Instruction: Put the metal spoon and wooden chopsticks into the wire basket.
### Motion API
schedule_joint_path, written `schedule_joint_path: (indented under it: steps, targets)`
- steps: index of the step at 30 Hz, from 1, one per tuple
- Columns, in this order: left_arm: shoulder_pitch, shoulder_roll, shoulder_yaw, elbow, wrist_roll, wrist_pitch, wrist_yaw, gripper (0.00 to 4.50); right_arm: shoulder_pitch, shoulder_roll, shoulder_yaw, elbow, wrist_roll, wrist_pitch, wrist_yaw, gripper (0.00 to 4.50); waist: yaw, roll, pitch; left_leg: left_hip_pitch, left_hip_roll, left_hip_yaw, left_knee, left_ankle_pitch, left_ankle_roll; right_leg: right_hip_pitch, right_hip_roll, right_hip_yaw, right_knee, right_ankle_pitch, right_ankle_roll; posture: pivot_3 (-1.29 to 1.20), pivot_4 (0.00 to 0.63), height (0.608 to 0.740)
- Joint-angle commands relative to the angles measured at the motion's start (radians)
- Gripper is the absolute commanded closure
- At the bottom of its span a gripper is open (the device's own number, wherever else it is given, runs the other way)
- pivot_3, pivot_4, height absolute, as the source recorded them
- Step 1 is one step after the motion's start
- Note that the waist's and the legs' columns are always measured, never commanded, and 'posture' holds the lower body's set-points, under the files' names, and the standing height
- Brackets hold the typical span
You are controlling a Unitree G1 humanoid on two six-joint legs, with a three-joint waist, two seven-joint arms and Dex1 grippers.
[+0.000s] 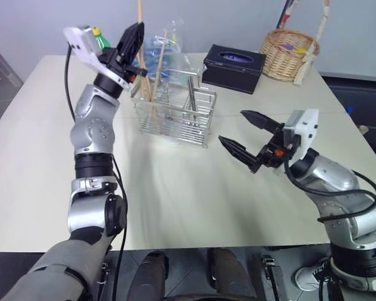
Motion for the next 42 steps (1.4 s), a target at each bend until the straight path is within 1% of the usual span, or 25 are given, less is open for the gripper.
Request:
schedule_joint_path:
  steps: [1, 7, 12, 22, 27, 32, 42]
  targets:
    - [-0.06, 0.029, 0.015, 0.064, -0.006, -0.055, -0.044, 4.46, 0.01, 0.023, 0.006, -0.048, -0.015, -0.038, -0.022, 0.0, 0.0, 0.0, 0.0, 0.0, 0.0, 0.0, 0.0, 0.0, 0.0, 0.0, 0.0, 0.0, 0.0, 0.0, 0.0, 0.0, 0.15, 0.74]
    - [-0.146, 0.076, 0.031, 0.214, 0.004, -0.119, -0.081, 4.46, 0.02, 0.07, 0.036, -0.059, -0.046, -0.06, -0.059, 0.0, -0.001, 0.0, 0.0, 0.0, 0.0, 0.0, 0.0, 0.0, 0.0, 0.0, 0.0, 0.0, 0.0, 0.0, 0.0, 0.0, 0.15, 0.74]
    - [-0.173, 0.082, 0.035, 0.28, 0.009, -0.162, -0.099, 4.46, 0.035, 0.092, 0.05, -0.068, -0.066, -0.074, -0.077, 0.0, -0.001, 0.0, 0.0, 0.0, 0.0, 0.0, 0.0, 0.0, 0.0, 0.0, 0.0, 0.0, 0.0, 0.0, 0.0, 0.0, 0.15, 0.74]
    - [-0.151, 0.038, 0.026, 0.33, 0.037, -0.24, -0.094, 4.46, 0.036, 0.104, 0.058, -0.072, -0.076, -0.082, -0.095, 0.0, -0.002, 0.0, 0.0, 0.0, 0.0, 0.0, 0.0, 0.0, 0.0, 0.0, 0.0, 0.0, 0.001, 0.0, 0.0, 0.0, 0.15, 0.74]
    - [-0.135, 0.017, 0.005, 0.358, 0.1, -0.315, -0.056, 4.46, 0.034, 0.108, 0.061, -0.076, -0.077, -0.081, -0.102, 0.0, -0.001, 0.0, 0.0, 0.0, 0.0, 0.0, 0.0, 0.0, 0.0, 0.0, 0.0, 0.0, 0.001, 0.0, 0.0, 0.0, 0.15, 0.74]
    - [-0.13, -0.006, -0.001, 0.369, 0.131, -0.355, -0.02, 4.46, 0.04, 0.107, 0.055, -0.086, -0.069, -0.077, -0.104, 0.0, 0.001, 0.0, 0.0, 0.0, 0.0, 0.0, 0.0, 0.0, 0.0, 0.0, 0.0, 0.0, 0.001, 0.0, 0.0, 0.0, 0.15, 0.74]
    - [-0.117, -0.015, -0.016, 0.392, 0.183, -0.417, 0.032, 4.46, 0.074, 0.064, 0.032, -0.123, -0.023, -0.055, -0.068, 0.0, -0.001, 0.0, 0.0, 0.0, 0.0, 0.0, 0.0, 0.0, 0.0, 0.0, 0.0, 0.0, 0.001, 0.0, 0.0, 0.0, 0.15, 0.74]
